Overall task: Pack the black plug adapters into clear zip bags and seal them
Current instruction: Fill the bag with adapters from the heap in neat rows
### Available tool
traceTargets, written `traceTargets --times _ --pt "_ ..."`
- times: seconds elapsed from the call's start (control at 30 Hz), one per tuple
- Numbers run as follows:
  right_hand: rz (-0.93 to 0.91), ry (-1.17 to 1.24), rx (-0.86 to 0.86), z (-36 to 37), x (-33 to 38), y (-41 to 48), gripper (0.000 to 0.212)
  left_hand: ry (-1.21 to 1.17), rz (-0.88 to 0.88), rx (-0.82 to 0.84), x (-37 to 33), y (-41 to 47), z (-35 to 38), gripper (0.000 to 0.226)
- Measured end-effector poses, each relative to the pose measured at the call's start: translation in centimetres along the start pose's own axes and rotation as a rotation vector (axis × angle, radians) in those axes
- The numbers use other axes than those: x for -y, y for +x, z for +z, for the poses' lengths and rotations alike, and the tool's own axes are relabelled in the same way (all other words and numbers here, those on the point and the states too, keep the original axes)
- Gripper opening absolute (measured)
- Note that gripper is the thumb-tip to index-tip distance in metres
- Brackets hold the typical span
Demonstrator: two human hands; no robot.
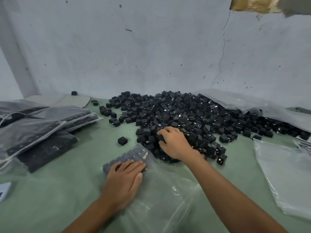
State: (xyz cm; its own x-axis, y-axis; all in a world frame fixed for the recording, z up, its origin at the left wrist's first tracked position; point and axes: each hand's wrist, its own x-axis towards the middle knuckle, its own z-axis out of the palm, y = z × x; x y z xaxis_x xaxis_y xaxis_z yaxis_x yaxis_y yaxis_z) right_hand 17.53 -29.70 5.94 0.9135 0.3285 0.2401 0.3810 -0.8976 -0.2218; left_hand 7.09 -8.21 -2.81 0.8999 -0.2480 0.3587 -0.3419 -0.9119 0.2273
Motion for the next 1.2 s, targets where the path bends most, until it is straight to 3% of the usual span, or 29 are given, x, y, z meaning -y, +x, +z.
traceTargets --times 0.2,0.3,0.4,0.63,0.77,0.97,1.2 --pt "-0.166 -0.469 0.120 2.7 1.4 5.8 0.065 -0.004 -0.009 -0.002 0.1 0.1 0.2 0.050" --pt "-0.252 -0.528 0.132 4.7 2.5 7.0 0.059 0.000 -0.008 -0.003 0.1 0.1 0.4 0.049" --pt "-0.196 -0.579 0.192 5.3 2.8 8.2 0.053 0.002 -0.016 -0.024 0.2 0.1 0.4 0.047" --pt "-0.052 -0.551 0.204 3.4 -1.2 5.8 0.050 -0.003 0.026 -0.088 0.2 0.2 0.2 0.044" --pt "-0.064 -0.463 0.063 3.1 -4.3 -0.1 0.040 0.012 0.007 -0.037 0.2 0.1 0.0 0.050" --pt "0.118 -0.258 -0.091 1.8 -8.3 -10.1 0.036 0.020 0.003 -0.061 -0.2 0.1 -0.1 0.051" --pt "0.126 -0.197 -0.109 0.8 -8.8 -14.2 0.040 0.033 0.002 -0.052 -0.7 0.0 -0.3 0.054"
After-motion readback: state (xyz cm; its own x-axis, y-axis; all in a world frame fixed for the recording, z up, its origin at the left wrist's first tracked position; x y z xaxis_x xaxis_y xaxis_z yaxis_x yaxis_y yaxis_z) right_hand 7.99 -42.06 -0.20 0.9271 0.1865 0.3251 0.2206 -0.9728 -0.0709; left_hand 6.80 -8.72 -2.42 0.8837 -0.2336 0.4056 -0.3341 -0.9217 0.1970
